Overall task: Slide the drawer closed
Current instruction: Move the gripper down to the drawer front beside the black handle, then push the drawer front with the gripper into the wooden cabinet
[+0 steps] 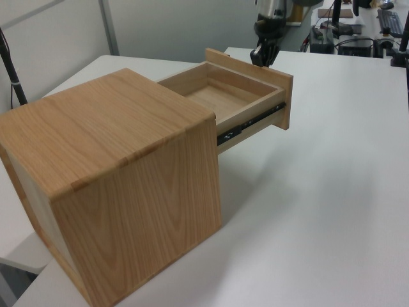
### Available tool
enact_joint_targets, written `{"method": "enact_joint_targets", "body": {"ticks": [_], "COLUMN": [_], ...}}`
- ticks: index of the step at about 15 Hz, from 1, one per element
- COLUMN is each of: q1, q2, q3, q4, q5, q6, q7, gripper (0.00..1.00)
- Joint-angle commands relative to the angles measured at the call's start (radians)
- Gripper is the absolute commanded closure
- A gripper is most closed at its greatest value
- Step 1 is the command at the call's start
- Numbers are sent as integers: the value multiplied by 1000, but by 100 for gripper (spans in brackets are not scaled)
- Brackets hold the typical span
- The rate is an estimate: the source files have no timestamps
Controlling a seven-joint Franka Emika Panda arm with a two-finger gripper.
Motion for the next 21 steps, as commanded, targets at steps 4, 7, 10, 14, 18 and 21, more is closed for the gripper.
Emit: {"method": "enact_joint_targets", "body": {"ticks": [4, 7, 10, 14, 18, 21], "q1": [17, 33, 67, 125, 178, 204], "q2": [46, 64, 130, 183, 232, 250], "q3": [4, 32, 43, 43, 43, 41], "q4": [-12, -2, 38, 96, 159, 161], "q5": [99, 110, 104, 101, 98, 93], "q6": [107, 138, 175, 180, 206, 281], "q7": [151, 208, 268, 307, 340, 369], "gripper": [100, 100, 100, 100, 100, 100]}}
